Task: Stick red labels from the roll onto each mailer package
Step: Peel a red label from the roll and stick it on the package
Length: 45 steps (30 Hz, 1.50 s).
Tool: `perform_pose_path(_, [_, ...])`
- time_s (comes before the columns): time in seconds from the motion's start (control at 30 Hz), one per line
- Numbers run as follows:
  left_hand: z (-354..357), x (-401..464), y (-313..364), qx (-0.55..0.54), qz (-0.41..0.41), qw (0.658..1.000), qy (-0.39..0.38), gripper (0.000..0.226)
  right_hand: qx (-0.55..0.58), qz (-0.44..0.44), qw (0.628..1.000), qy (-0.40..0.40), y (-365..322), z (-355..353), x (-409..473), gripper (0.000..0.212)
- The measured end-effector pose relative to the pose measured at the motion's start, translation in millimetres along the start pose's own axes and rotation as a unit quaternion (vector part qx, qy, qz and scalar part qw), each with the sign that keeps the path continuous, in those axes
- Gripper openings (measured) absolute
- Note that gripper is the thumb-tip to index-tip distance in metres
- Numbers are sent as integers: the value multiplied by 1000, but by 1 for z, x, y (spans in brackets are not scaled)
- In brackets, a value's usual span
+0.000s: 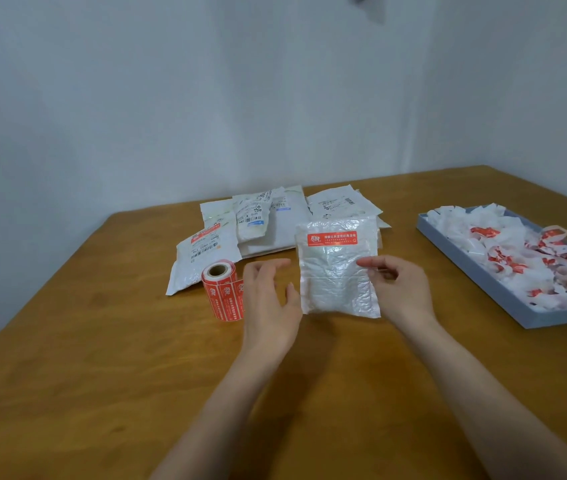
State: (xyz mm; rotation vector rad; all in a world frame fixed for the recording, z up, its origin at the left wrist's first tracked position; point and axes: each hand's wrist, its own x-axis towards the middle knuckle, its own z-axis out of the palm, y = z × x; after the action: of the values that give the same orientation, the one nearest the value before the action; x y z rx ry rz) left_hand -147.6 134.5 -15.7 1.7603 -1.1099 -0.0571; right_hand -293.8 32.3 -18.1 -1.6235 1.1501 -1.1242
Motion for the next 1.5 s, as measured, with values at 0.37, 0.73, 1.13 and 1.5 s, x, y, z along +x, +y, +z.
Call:
perform_pose_path(0.37, [16,6,-9,59,9,994,-95,39,-10,4,1000,-27,7,35,25,22])
perform_pose_path(0.73, [31,6,-24,117,-11,987,-110,41,-98,17,993,-70,21,82,54,20])
perform_pose_path(1.13, [35,21,-26,193,-73,971,-125,44,-178,-1,960,-217,19,106,66,29])
perform_pose_path(1.5, [40,75,-26,-47,-197,978,-39,51,-37,0,971,-237,0,114,99,46])
